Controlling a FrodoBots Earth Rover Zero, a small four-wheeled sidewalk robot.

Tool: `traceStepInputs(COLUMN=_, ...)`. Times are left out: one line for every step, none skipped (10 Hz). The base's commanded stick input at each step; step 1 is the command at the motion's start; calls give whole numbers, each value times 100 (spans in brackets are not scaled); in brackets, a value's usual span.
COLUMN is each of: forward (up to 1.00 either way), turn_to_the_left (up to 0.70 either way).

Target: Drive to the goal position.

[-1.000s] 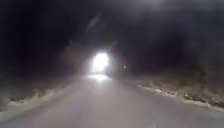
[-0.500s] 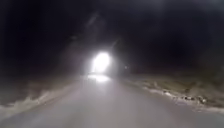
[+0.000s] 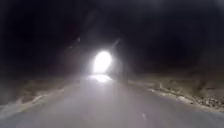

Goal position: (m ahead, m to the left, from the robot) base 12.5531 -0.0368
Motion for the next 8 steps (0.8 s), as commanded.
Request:
traceStepInputs(forward=100, turn_to_the_left=6)
traceStepInputs(forward=100, turn_to_the_left=6)
traceStepInputs(forward=100, turn_to_the_left=6)
traceStepInputs(forward=100, turn_to_the_left=8)
traceStepInputs(forward=100, turn_to_the_left=12)
traceStepInputs(forward=100, turn_to_the_left=17)
traceStepInputs(forward=100, turn_to_the_left=13)
traceStepInputs(forward=100, turn_to_the_left=9)
